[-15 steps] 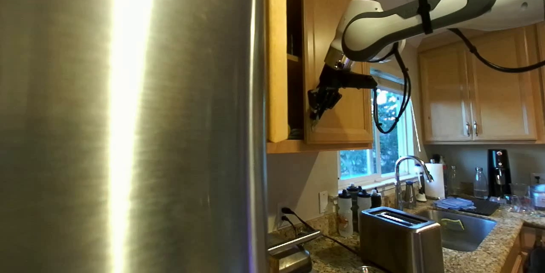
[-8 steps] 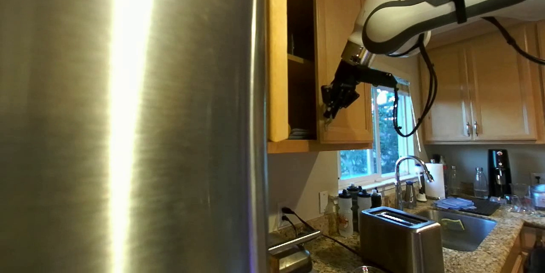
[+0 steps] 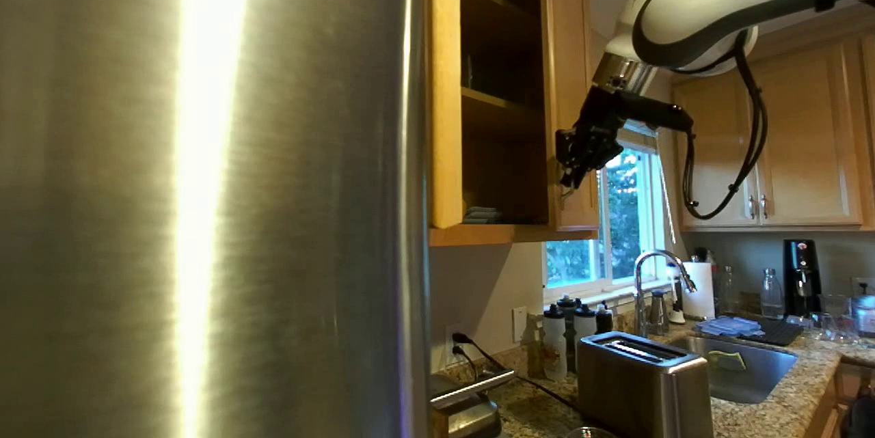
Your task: Open the cabinet doors
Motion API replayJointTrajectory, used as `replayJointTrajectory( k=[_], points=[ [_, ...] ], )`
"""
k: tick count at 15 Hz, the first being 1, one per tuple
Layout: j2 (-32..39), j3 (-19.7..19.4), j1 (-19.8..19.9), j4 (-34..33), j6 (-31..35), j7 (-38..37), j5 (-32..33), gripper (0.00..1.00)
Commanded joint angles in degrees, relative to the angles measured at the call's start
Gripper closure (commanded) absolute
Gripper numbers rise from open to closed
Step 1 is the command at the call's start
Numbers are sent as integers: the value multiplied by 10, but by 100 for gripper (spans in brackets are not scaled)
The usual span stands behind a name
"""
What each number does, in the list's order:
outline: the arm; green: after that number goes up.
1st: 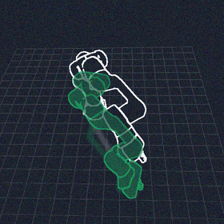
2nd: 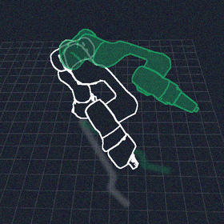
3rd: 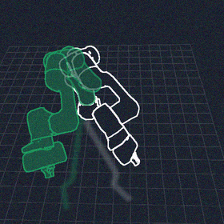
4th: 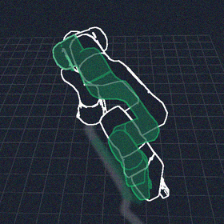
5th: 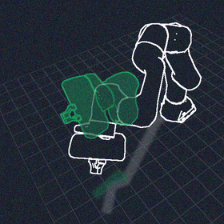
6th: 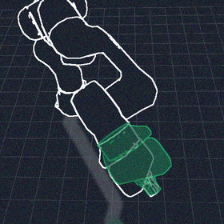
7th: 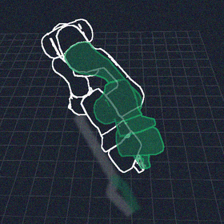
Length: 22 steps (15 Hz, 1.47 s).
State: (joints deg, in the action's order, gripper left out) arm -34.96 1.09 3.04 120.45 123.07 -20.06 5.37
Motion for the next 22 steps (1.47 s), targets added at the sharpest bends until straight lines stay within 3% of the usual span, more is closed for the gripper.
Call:
replayJointTrajectory(
  k=[1, 22],
  points=[
    [-39, -32, 64, 22, -14, -5, 12, 91],
    [-120, -121, 149, 25, -181, 13, 7, 91]
  ],
)
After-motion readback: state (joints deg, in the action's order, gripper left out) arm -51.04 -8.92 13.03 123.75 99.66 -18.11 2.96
